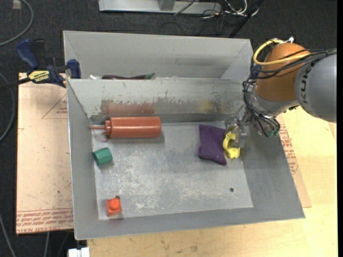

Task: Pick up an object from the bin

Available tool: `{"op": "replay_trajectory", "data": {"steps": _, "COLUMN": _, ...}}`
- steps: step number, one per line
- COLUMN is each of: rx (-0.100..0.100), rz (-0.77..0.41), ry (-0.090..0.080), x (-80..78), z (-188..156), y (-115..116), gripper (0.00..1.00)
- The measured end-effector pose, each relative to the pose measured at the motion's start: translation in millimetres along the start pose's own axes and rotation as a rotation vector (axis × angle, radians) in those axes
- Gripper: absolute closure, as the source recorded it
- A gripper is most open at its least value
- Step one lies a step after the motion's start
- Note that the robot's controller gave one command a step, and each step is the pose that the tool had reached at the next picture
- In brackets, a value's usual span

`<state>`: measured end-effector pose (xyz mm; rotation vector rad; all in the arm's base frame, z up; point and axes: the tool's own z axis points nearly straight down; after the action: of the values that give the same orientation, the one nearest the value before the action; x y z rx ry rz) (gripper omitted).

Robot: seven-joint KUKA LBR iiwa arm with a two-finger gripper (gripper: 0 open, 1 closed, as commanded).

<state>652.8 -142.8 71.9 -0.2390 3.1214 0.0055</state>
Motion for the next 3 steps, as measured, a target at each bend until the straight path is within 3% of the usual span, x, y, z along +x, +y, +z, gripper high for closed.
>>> {"op": "replay_trajectory", "data": {"steps": 1, "rx": -0.003, "rz": -0.004, "ry": 0.008, "x": 2.0, "z": -19.2, "y": 1.2, "gripper": 1.00}}
{"op": "replay_trajectory", "data": {"steps": 3, "rx": 0.001, "rz": -0.005, "ry": -0.002, "x": -1.3, "z": -65.9, "y": 0.7, "gripper": 1.00}}
